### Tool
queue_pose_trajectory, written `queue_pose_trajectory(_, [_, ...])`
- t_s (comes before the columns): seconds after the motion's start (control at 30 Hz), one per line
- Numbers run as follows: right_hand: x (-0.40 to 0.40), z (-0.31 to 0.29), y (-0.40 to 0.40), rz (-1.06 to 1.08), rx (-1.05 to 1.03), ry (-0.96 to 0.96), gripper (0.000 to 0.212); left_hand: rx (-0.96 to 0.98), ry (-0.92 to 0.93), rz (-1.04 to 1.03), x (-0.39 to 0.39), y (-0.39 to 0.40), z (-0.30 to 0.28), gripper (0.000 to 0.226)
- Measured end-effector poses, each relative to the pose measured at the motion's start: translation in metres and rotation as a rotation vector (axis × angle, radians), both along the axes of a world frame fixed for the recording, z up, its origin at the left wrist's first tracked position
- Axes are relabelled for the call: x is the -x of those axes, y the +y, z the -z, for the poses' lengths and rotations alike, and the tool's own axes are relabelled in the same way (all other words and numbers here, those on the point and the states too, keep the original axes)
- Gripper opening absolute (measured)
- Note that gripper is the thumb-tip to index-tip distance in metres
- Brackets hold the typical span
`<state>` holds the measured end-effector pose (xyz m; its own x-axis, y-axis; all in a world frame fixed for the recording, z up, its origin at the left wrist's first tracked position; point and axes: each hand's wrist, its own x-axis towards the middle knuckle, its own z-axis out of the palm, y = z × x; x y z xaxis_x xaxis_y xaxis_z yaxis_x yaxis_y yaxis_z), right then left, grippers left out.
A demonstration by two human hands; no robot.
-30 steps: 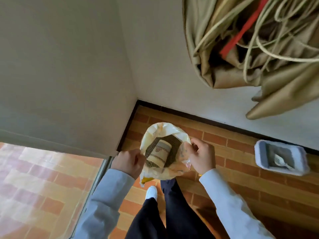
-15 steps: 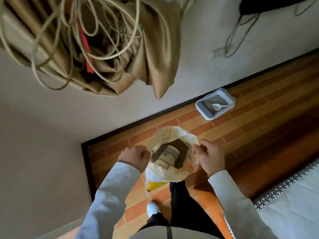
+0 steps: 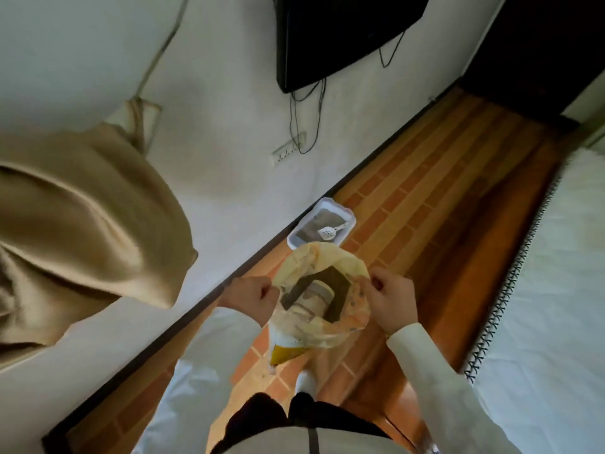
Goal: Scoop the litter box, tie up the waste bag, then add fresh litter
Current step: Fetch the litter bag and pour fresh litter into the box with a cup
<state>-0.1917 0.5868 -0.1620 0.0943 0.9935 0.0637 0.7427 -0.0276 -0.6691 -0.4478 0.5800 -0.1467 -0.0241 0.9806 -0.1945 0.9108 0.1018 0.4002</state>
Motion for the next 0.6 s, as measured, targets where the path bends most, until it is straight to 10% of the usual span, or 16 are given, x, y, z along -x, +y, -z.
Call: queue_pose_trajectory(0.6, [-0.106, 0.0, 0.283, 0.058, 0.107, -0.06, 0.033, 0.062, -0.055, -0.001, -0.112, 0.292, 0.021, 0.037])
